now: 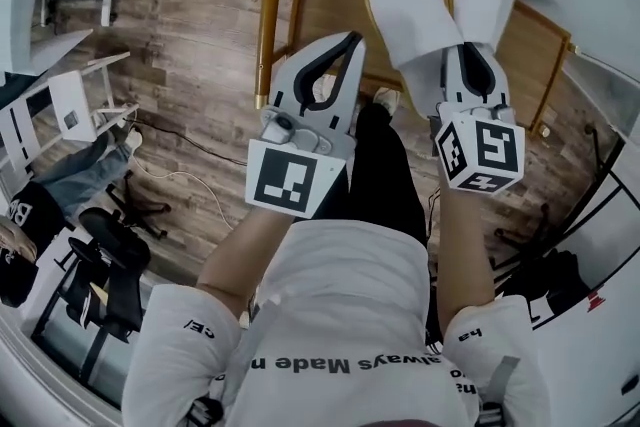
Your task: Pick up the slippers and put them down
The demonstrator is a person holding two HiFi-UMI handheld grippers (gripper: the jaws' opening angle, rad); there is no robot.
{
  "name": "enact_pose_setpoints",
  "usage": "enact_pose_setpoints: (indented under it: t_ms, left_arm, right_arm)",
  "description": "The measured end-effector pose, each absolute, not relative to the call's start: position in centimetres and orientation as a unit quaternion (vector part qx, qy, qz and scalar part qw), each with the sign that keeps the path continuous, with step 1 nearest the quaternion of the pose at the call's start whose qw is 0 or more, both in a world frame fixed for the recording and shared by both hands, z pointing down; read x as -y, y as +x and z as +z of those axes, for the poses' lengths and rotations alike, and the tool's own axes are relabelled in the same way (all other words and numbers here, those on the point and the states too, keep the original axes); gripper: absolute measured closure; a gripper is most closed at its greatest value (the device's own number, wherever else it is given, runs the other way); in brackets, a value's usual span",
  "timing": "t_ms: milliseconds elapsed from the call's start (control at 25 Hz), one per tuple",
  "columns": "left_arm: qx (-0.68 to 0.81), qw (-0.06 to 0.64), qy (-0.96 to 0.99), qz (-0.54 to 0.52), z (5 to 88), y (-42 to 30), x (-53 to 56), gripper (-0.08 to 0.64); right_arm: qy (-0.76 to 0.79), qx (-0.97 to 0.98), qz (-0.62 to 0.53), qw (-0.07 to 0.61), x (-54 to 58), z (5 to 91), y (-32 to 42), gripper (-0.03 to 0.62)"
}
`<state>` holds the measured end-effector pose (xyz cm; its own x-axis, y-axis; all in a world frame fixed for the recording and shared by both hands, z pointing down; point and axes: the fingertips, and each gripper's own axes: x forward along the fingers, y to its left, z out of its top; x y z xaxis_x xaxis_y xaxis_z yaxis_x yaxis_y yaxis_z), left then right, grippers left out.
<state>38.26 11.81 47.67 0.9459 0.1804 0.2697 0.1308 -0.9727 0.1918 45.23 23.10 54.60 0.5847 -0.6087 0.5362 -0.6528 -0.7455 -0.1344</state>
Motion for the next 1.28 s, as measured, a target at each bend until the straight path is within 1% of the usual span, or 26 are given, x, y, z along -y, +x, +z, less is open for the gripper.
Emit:
enact_pose_setpoints:
  t_ms: [240, 760, 1280]
  left_arm:
    - [-0.082, 0.078, 0.986, 0.125, 42.6, 37.7, -11.6, 0.549]
    - [-0.086, 0.067, 0.990, 0.089, 31.4, 35.1, -12.6, 0.549]
    - [-0.086, 0.057, 0.993, 0.053, 22.0, 32.1, -14.0, 0.549]
  right_arm:
    - [0.891, 0.367, 0.265, 0.043, -22.9, 49.0, 44.8, 0.568]
    - [0.896, 0.386, 0.220, 0.019, -23.8, 35.3, 43.0, 0.569]
    - [0.898, 0.407, 0.167, -0.003, -25.9, 24.0, 40.2, 0.569]
